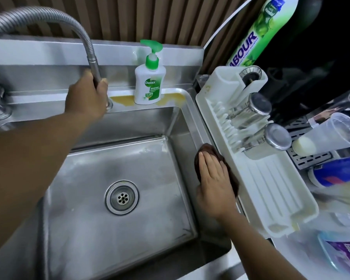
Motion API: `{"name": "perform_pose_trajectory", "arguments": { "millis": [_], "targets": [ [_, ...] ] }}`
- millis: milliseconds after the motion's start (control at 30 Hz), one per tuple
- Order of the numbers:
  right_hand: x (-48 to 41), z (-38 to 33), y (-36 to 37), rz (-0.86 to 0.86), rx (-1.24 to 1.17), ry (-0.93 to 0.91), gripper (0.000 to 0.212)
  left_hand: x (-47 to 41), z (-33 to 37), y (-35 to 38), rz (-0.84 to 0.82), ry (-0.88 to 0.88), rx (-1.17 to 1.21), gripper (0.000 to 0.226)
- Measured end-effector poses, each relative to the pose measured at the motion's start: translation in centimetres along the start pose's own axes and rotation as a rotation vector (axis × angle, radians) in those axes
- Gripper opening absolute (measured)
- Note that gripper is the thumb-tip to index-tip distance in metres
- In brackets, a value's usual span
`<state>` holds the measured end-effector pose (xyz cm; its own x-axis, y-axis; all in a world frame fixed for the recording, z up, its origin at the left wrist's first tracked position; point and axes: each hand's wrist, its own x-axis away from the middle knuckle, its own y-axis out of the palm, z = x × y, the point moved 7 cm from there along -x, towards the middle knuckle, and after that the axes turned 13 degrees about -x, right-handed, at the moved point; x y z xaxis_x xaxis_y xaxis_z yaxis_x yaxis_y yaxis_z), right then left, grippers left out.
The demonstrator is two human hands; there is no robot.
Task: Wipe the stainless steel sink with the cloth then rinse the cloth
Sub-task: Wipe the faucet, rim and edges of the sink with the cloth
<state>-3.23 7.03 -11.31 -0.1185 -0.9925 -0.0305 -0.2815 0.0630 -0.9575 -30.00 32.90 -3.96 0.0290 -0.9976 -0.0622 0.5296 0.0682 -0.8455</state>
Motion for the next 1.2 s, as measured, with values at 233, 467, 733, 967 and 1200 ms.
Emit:
{"name": "perform_pose_trajectory", "arguments": {
  "millis": [233, 467, 733, 967, 1200],
  "targets": [
    [-11.3, -1.2, 0.6, -0.038, -0.017, -0.054, 0.076, -0.2, 0.0, 0.0, -0.001, -0.007, 0.018, 0.03],
    [-19.6, -1.5, 1.4, -0.079, 0.006, 0.004, 0.087, -0.4, -0.2, 0.3, 0.002, -0.001, -0.003, 0.028],
    [-24.3, -1.9, 1.4, 0.036, -0.177, 0.123, 0.084, -0.7, -0.6, 0.7, -0.014, -0.028, 0.012, 0.025],
    [-20.5, -1.5, 0.9, 0.101, -0.185, 0.067, 0.073, 5.6, 1.5, -2.2, 0.465, -0.023, -0.072, 0.057],
    [-10.5, -0.4, 1.1, 0.242, -0.093, 0.009, 0.083, 2.0, 9.1, 2.1, 0.092, 0.118, 0.166, 0.072]
  ]
}}
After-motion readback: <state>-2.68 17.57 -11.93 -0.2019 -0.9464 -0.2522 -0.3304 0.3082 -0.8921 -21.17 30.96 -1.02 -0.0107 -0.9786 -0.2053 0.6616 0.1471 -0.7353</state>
